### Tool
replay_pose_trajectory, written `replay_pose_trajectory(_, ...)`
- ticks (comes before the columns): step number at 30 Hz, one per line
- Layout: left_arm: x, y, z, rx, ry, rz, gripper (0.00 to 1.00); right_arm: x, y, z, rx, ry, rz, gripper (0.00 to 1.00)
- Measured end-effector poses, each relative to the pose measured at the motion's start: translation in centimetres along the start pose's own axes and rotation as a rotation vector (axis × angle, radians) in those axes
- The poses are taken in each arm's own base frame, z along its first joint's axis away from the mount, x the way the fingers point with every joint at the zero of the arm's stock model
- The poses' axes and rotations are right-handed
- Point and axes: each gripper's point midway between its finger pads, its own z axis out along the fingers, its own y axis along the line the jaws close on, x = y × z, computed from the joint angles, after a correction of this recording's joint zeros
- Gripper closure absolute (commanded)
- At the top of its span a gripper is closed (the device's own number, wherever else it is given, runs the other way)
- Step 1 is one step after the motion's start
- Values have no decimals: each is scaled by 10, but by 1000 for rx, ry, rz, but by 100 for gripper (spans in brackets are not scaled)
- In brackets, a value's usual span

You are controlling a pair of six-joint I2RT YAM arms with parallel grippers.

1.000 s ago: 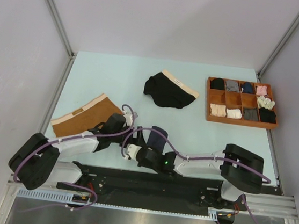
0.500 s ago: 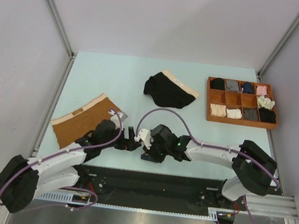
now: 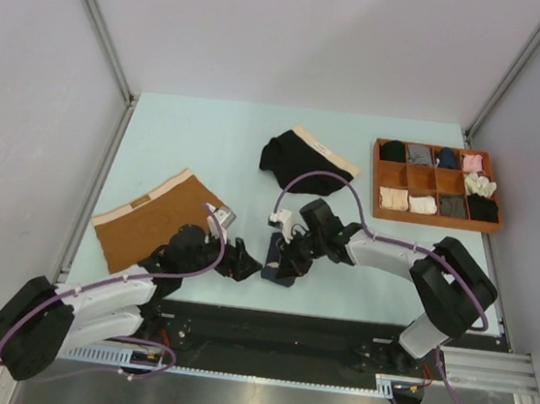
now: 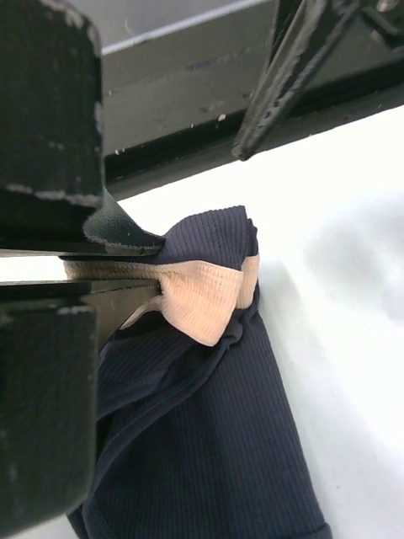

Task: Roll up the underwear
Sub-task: Roll the underwear to the center of the board.

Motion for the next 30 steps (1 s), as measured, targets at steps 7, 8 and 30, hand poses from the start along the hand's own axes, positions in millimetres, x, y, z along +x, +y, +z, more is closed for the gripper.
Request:
replay_pose_trajectory(7,24,5,15,-1,84,14,21,-3,-10,-2,-90,-24,98,100)
replay_pose_trajectory(8,26,5,17,0,93,16,21,-4,-11,-2,-100,-26,112,100)
replay_pose_trajectory(30,23,-8,56,61,105,45,100,-12,-36,-1,-153,-38,232,58)
